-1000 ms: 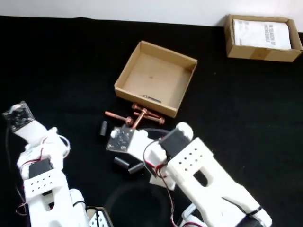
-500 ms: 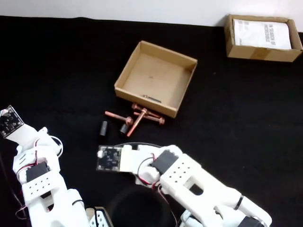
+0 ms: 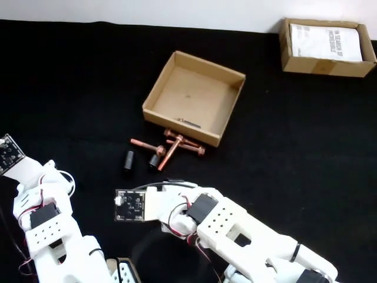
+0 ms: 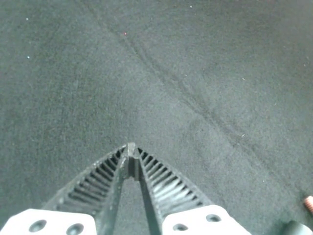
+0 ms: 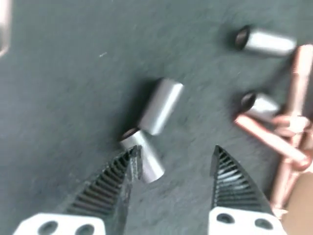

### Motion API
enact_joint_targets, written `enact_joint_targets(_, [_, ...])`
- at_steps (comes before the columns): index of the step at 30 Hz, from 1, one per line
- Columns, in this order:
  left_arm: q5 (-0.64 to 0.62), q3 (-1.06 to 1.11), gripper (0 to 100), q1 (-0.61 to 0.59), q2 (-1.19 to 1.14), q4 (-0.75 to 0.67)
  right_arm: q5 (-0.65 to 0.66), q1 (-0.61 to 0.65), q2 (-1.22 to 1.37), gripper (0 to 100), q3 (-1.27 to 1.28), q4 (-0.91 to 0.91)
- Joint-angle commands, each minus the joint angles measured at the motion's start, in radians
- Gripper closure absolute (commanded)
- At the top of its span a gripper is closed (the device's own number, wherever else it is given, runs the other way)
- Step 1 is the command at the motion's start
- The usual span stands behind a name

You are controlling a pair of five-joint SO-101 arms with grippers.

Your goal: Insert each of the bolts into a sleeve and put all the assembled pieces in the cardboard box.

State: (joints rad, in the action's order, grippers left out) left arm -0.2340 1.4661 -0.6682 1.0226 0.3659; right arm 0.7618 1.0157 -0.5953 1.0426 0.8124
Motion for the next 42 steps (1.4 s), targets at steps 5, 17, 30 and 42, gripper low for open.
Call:
enact_joint_targets(5, [0.002,-0.012,99,-0.007,0.002,-0.018,0.008,0.015,-0.022,78.6,0.001,0.111])
enact_joint_targets(17, [0.002,-0.012,99,-0.008,0.002,-0.018,0.011,-0.033,0.265,78.6,-0.117,-0.024])
enact_joint_targets(30, [0.002,-0.012,99,-0.008,0.002,-0.018,0.009,-0.033,0.36,99.5,-0.131,-0.024])
enact_joint_targets(42, [0.002,-0.007,99,-0.001,0.001,-0.018,0.011,-0.211,0.24,99.1,-0.236,0.038])
